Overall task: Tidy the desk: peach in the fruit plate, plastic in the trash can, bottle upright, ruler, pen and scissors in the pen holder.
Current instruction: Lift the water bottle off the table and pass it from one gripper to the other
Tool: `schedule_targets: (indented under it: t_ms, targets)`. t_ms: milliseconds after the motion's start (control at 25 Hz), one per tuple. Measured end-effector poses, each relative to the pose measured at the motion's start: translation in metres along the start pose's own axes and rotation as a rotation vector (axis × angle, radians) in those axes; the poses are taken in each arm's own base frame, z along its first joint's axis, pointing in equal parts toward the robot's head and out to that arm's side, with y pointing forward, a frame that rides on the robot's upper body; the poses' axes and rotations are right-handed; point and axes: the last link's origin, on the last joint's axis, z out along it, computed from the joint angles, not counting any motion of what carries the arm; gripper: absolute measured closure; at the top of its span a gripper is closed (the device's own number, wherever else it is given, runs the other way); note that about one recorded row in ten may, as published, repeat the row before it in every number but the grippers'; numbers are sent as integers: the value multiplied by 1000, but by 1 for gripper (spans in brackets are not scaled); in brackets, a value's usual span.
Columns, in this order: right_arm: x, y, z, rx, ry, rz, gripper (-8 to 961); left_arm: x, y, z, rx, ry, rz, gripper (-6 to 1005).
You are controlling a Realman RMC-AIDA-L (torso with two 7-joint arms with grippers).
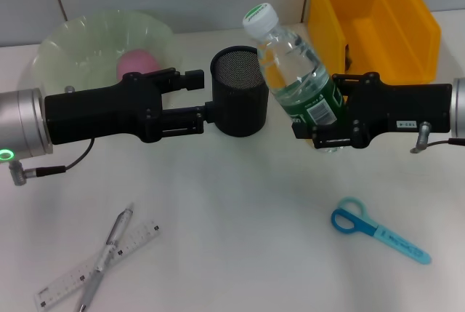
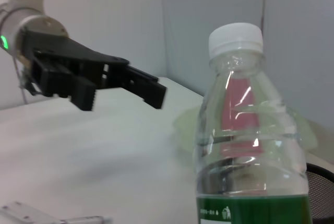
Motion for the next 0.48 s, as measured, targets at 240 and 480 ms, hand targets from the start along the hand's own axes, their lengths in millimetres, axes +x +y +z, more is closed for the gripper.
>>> schedule_targets:
  t_ms: [240,480]
  targets:
    - [-1,9,8,-56,-41,-24,184,-4,1,2,-2,16,-12,190]
    - [-3,17,18,-102,-67,-58,184,-9,2,5,3,83,-17,190]
